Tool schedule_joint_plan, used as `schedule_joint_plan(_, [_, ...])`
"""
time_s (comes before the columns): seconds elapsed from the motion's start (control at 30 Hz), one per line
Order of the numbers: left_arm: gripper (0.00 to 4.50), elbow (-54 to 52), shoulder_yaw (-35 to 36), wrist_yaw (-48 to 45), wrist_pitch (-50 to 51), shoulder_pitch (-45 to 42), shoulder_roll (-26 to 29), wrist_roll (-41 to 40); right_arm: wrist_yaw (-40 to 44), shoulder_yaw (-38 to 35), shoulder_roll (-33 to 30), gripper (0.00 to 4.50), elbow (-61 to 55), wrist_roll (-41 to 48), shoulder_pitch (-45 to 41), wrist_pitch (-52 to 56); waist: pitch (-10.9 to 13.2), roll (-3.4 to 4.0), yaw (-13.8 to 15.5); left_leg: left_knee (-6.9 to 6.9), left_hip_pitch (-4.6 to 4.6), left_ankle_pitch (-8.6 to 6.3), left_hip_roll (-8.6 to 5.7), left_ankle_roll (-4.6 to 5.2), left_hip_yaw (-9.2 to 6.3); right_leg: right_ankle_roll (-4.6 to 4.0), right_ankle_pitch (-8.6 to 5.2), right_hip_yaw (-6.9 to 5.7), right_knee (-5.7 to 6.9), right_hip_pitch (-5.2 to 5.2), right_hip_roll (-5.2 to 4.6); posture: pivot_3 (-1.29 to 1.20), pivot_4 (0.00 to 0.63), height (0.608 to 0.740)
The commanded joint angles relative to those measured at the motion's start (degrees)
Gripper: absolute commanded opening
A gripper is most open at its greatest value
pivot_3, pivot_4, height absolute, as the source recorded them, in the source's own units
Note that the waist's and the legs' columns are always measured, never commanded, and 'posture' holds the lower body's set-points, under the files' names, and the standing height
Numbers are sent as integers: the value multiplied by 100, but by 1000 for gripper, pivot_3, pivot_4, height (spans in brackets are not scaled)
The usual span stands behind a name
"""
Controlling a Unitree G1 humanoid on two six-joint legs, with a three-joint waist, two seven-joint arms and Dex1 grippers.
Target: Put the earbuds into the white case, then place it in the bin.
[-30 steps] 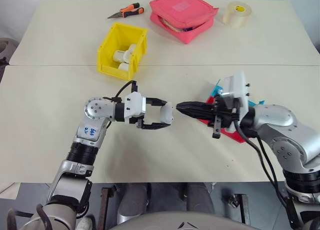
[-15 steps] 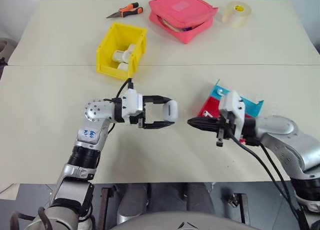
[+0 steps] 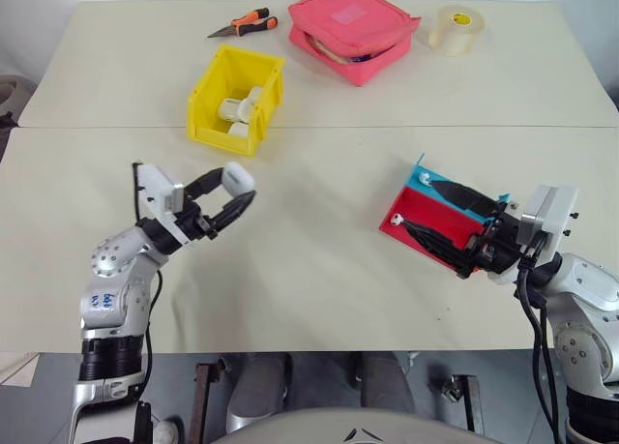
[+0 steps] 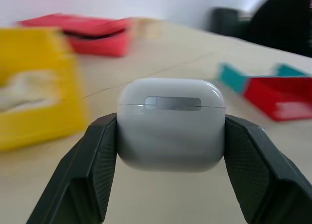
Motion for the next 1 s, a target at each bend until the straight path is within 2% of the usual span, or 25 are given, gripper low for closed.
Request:
schedule_joint_plan(0.03, [2808, -535, 392, 620, 148, 177, -92, -126, -171, -108, 87, 4457, -133, -69, -2, -248, 0, 0, 1, -3, 4, 0, 0, 0, 0, 0, 0, 3, 0, 0, 0, 0, 150, 740])
schedule_joint_plan(0.13, [2808, -649, 432, 895, 382, 125, -166, -233, -273, -25, 157, 4457, -85, -188, -15, -331, 0, 0, 18, -2, 5, 0, 0, -1, 1, -1, -1, 3, 2, 1, 0, 0, 150, 740])
schedule_joint_plan(0.27, [2808, -260, 304, 1362, 886, -633, -141, -120, -326, 72, 170, 4457, -49, -284, -85, -357, 0, -1, 30, 0, 5, 0, -2, -1, 3, -2, -1, 3, 5, 2, 0, 0, 150, 740])
schedule_joint_plan(0.37, [2808, 822, 121, 1603, 945, -1963, -127, 172, -322, 77, 87, 4457, -27, -320, -126, -327, -1, -3, 41, 2, 7, 1, -6, -2, 14, -2, -1, 1, 9, 3, 1, 0, 150, 740])
schedule_joint_plan(0.53, [2808, 2919, -164, 1630, 682, -3580, -90, 691, -351, 59, 38, 4457, -8, -357, -174, -328, -1, -6, -5, -12, 14, -2, -12, 3, 44, -2, -1, -4, 6, 1, 0, 0, 150, 740])
schedule_joint_plan(0.73, [2808, 4820, -448, 1508, -15, -4571, -9, 1282, -537, 147, 113, 4457, -137, -467, -205, -364, 2, -11, -48, -30, 25, -2, -6, 3, 71, -2, -1, -13, -1, -3, 0, 0, 150, 740])
schedule_joint_plan(0.77, [3529, 4919, -433, 1466, -90, -4623, -11, 1294, -584, 166, 139, 4500, -175, -477, -190, -369, 2, -11, -56, -31, 25, -1, -5, 3, 72, -2, -1, -14, -1, -4, 0, 0, 150, 740])
schedule_joint_plan(0.87, [4339, 4936, -432, 1250, -285, -4621, -5, 1309, -672, 208, 197, 4500, -275, -503, -114, -384, 4, -15, -53, -30, 23, -2, -3, 3, 73, -1, -1, -14, -1, -5, 0, 0, 150, 740])
schedule_joint_plan(0.9, [4468, 4804, -420, 1099, -287, -4553, 3, 1250, -686, 211, 205, 4500, -299, -506, -86, -389, 4, -15, -52, -30, 23, -2, -3, 3, 73, -1, -1, -14, -1, -5, 0, 0, 150, 740])
schedule_joint_plan(1.0, [4468, 4265, -450, 728, -496, -4218, 123, 1229, -680, 167, 192, 4500, -303, -494, -25, -413, 4, -15, -46, -28, 23, -2, -2, 3, 73, -1, -1, -14, -1, -5, 0, 0, 150, 740])
